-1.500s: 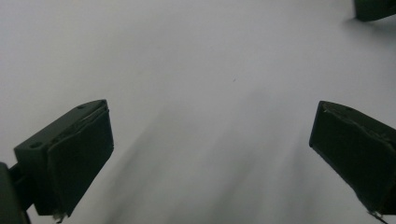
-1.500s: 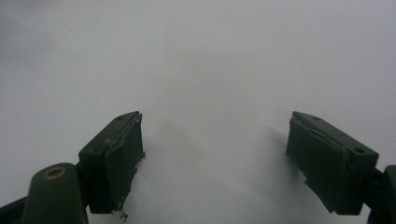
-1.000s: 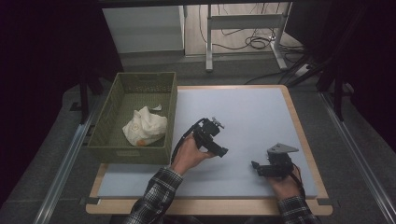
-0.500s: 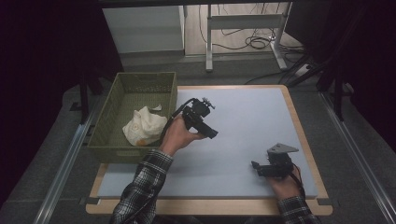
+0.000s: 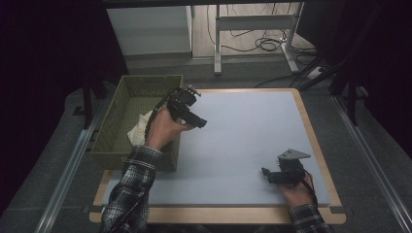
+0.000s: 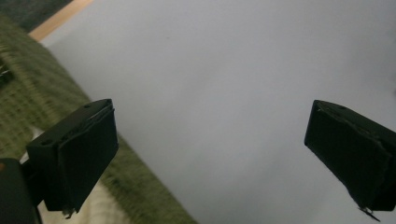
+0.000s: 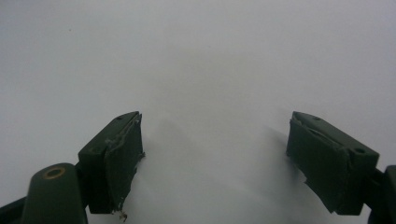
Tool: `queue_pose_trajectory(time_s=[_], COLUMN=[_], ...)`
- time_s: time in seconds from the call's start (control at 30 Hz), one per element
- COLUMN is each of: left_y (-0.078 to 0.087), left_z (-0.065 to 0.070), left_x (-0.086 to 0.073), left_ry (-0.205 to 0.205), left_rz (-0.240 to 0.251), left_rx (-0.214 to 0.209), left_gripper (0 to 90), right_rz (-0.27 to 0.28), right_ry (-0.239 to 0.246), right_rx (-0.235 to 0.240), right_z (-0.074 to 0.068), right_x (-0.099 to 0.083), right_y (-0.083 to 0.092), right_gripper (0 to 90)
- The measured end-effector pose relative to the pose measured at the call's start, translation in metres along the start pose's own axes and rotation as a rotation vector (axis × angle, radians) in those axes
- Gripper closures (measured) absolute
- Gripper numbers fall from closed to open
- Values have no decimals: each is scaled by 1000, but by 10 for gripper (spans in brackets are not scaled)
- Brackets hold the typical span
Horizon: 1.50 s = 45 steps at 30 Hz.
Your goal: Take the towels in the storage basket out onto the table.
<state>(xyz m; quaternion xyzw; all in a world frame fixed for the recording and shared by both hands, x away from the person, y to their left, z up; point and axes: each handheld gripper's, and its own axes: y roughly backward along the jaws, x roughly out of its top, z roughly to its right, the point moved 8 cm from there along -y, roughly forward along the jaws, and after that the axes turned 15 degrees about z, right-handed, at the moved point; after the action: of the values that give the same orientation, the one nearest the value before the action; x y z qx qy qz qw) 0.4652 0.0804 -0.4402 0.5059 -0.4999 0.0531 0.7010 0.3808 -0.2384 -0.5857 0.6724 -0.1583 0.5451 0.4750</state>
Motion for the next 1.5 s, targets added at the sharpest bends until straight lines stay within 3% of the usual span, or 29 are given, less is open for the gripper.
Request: queue_pose_trajectory(time_s=[0.37, 0.7, 0.97, 1.3, 1.5], left_y=[26, 25, 7, -13, -27], left_z=[-44, -77, -94, -107, -117], left_x=[-19, -52, -87, -115, -138], left_ry=[55, 127, 130, 166, 236], left_rz=[9, -18, -78, -163, -284], left_rx=[68, 110, 117, 123, 167], left_gripper=[24, 2, 0, 0, 10], right_rz=[0, -1, 0, 0, 0], right_ry=[0, 0, 1, 0, 0], right_rx=[-1, 0, 0, 0, 0], right_z=[0, 0, 0, 0, 0], right_x=[0, 0, 0, 0, 0], right_y=[0, 0, 0, 0, 0], right_gripper=[186, 186, 186, 186, 186])
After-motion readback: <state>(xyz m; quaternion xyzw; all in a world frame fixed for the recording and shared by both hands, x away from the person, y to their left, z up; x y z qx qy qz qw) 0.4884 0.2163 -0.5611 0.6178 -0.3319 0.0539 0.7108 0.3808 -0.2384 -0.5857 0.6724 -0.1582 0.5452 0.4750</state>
